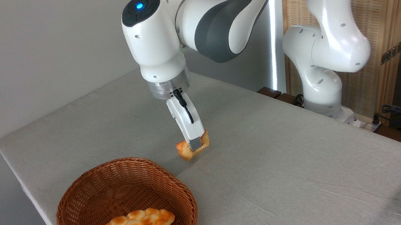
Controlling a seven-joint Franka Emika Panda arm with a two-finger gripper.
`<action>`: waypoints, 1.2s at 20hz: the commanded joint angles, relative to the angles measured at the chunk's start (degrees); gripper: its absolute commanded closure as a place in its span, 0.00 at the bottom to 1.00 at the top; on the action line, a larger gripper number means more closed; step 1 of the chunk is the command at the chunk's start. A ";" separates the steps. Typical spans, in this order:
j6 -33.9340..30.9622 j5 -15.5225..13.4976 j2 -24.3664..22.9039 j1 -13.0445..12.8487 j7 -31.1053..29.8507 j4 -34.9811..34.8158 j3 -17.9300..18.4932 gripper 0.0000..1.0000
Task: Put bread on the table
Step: 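Lower the bun onto the table, open the gripper and rise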
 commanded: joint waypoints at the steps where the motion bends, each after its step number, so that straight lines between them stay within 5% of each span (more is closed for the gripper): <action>1: 0.58 -0.36 -0.84 -0.48 1.31 -0.71 0.82 0.00; 6: 0.06 1.12 -1.01 -0.48 1.40 -0.62 0.82 0.00; 12: -0.12 13.25 -2.68 -0.48 -0.09 6.21 0.30 0.00; 17: -0.21 13.09 -1.28 -0.39 -18.79 14.75 -0.05 0.00; 24: -9.60 11.51 4.61 -0.12 -23.13 28.03 -1.02 0.00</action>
